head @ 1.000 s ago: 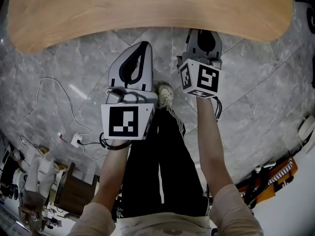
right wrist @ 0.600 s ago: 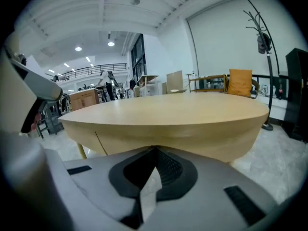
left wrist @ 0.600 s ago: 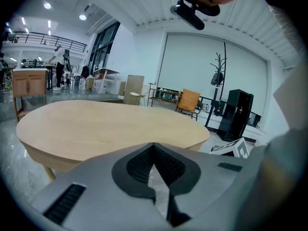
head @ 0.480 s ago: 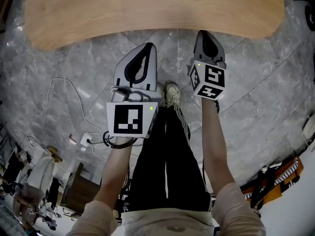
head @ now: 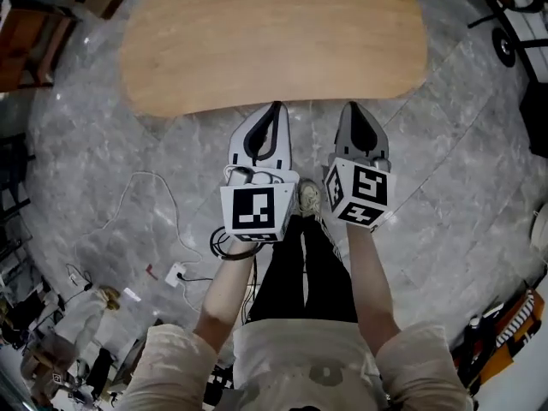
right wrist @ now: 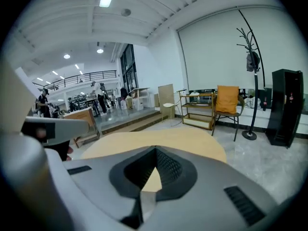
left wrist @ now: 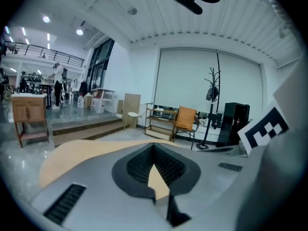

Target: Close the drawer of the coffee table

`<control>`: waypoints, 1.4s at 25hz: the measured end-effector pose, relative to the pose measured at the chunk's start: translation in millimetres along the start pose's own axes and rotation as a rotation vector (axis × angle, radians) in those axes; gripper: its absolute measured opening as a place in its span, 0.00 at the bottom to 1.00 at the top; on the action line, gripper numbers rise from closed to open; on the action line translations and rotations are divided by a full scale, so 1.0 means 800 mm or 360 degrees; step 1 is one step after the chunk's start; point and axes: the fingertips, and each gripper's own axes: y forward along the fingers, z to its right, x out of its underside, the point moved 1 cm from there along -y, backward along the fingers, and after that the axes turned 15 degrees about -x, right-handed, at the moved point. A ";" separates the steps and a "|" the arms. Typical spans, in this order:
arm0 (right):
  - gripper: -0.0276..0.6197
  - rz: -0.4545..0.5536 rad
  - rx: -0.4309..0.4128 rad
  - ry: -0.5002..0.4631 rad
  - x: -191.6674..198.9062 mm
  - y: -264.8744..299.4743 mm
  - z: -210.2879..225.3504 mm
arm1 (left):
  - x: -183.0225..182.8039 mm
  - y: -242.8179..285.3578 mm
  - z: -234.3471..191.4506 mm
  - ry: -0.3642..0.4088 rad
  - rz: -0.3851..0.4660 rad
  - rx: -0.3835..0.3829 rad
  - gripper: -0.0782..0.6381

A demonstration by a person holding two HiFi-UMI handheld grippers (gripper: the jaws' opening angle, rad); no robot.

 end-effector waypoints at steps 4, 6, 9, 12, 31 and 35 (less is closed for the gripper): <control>0.05 0.0067 -0.0035 -0.0058 -0.092 -0.062 -0.045 | -0.089 -0.057 -0.015 0.0012 0.0072 -0.0065 0.12; 0.05 0.0129 -0.0134 -0.0050 -0.127 -0.103 -0.072 | -0.117 -0.095 -0.020 -0.0013 0.0076 -0.0112 0.12; 0.05 0.0156 -0.0248 -0.0023 -0.151 -0.173 -0.102 | -0.137 -0.158 -0.015 -0.0093 0.0056 -0.0167 0.12; 0.05 0.0193 -0.0256 -0.0074 -0.171 -0.225 -0.111 | -0.153 -0.198 -0.001 -0.0123 0.0077 -0.0182 0.12; 0.05 0.0256 -0.0433 -0.0379 -0.193 -0.275 -0.158 | -0.200 -0.261 0.030 -0.0036 0.0258 -0.0210 0.12; 0.05 0.0245 -0.0466 -0.0352 -0.192 -0.271 -0.161 | -0.200 -0.256 0.032 -0.0007 0.0262 -0.0187 0.12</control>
